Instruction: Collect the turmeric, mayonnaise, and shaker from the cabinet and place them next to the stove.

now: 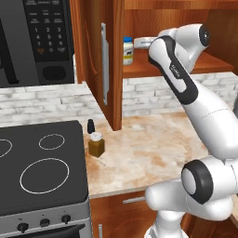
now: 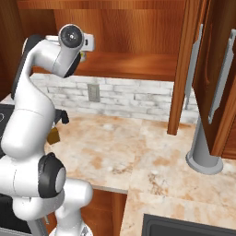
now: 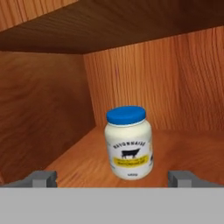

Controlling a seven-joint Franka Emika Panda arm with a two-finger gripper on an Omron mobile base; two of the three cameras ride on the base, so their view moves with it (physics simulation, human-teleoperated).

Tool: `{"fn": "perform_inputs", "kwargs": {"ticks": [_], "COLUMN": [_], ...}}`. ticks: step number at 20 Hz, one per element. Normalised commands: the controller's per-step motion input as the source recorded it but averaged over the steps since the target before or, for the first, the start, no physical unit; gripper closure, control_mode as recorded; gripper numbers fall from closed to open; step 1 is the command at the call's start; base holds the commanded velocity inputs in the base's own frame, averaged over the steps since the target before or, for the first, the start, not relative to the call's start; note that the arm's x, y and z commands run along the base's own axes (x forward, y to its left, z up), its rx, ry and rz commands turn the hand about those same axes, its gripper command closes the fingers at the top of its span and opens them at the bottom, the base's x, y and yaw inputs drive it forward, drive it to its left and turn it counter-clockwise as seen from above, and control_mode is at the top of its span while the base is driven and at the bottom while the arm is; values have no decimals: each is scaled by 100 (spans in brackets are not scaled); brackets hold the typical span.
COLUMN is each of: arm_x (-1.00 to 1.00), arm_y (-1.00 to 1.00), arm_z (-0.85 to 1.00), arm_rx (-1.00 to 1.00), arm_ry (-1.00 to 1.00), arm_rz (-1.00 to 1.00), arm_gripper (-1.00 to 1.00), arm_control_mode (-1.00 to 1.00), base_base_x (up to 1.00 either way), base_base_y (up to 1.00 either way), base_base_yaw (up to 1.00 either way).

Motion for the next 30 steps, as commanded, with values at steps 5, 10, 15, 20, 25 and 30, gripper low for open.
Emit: {"fn": "perform_inputs", "kwargs": {"ticks": [5, 10, 15, 20, 25, 30], "arm_x": [26, 15, 14, 11, 18, 20], "arm_y": [2, 0, 0, 0, 0, 0], "arm_z": [1, 1, 8, 1, -4, -9], "arm_rx": [-1, -1, -1, -1, -6, -4], "arm_ry": [8, -3, -11, -10, 0, -1], "arm_rz": [-7, -6, -1, 0, 0, 0], "arm_gripper": [-100, -100, -100, -100, -100, -100], "arm_control_mode": [-100, -100, -100, -100, -100, -100], "base_base_x": [0, 0, 0, 0, 0, 0], "base_base_y": [0, 0, 0, 0, 0, 0], "base_base_yaw": [0, 0, 0, 0, 0, 0]}}
